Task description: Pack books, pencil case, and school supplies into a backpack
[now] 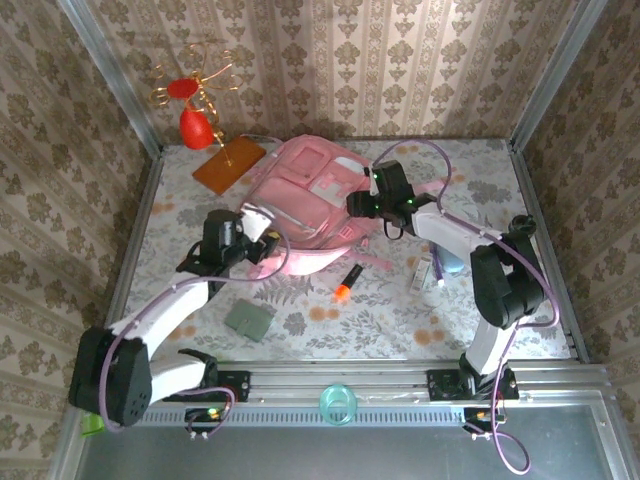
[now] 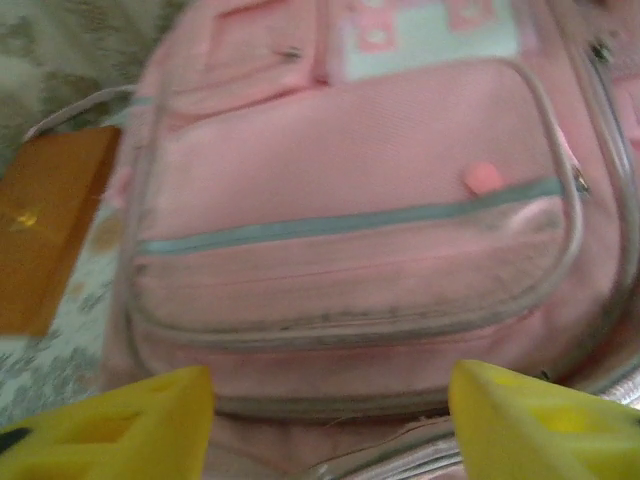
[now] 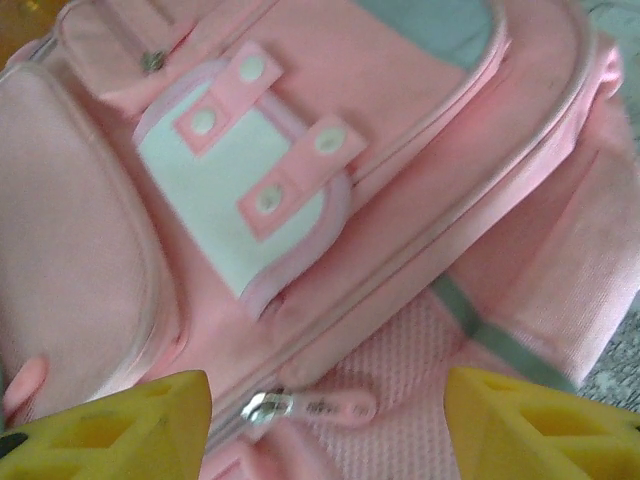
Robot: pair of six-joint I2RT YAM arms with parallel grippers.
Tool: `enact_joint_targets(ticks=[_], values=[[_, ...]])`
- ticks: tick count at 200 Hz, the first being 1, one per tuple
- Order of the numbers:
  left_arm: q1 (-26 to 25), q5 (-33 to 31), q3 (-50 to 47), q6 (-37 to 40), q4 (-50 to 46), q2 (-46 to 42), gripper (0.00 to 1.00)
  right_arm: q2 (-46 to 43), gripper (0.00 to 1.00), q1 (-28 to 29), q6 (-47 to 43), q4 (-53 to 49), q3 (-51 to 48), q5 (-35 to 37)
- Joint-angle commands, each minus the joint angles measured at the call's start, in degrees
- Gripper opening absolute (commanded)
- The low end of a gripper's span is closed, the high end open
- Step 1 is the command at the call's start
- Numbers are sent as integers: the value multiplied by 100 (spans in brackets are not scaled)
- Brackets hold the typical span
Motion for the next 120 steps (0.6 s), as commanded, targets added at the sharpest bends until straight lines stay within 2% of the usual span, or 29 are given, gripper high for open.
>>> enact_joint_targets(ticks=[1,12,23,58,82,120], values=[[173,-580,29,-2718,-242,-166,73,430,66,-180,-12,-339,404,598],[239,-473,221,-3457,-683,20,74,646,67,-293,110,-375,562,548],[240,-289,426,-3776,-986,246,75,817,67,-394,204,-437,690,466],[272,-161,260,-4394,-707,594,77,1271,67,-534,240,-780,1018,34],[304,7,332,-4372,-675,916,77,1217,60,-534,253,-1059,827,-114],[304,547,527,-4403,-317,1700,71,757,40,-526,686,-977,-54,-376]])
